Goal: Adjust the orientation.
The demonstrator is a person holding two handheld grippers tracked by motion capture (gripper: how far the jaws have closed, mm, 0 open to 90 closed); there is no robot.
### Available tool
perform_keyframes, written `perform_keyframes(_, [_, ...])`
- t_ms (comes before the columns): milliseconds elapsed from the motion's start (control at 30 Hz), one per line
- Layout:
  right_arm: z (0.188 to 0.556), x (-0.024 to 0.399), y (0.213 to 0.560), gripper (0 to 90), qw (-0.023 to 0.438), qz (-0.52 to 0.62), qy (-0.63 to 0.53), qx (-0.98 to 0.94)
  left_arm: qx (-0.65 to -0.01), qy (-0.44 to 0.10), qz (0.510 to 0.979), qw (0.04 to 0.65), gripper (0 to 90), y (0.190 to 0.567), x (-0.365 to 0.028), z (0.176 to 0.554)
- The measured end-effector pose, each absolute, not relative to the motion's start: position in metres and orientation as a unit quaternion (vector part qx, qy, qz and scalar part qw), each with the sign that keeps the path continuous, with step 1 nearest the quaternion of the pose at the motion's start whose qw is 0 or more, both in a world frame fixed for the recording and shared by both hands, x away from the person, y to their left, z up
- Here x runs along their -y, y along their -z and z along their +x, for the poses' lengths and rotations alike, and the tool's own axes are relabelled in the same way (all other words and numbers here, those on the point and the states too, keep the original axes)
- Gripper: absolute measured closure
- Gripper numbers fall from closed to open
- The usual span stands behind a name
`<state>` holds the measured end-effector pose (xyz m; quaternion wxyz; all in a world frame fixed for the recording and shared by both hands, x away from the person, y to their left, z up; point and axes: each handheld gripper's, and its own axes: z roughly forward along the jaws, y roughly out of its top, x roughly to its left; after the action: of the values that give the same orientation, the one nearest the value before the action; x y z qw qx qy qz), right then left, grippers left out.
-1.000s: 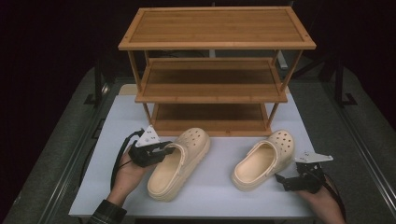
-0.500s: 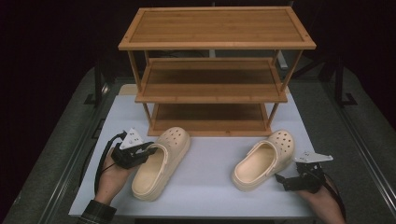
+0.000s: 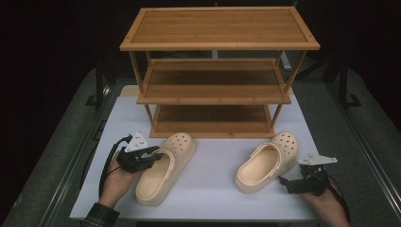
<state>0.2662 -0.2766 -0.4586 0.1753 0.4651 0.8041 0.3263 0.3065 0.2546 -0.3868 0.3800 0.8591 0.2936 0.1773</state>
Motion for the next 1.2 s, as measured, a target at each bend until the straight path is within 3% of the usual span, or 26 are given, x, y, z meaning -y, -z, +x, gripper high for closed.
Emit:
perform_keyframes(533, [0.266,0.277,0.459,1.2,0.175,0.465,-0.326,-0.804,-0.313,-0.153,0.833,0.431,35.6,0.374,-0.273,0.298])
perform_keyframes(667, [0.266,0.277,0.459,1.2,0.175,0.465,-0.326,-0.804,-0.328,-0.156,0.825,0.432,22.3,0.372,-0.29,0.293])
perform_keyframes(1200, [0.266,0.277,0.459,1.2,0.175,0.465,-0.326,-0.804,-0.395,-0.199,0.803,0.4,14.4,0.384,-0.35,0.277])
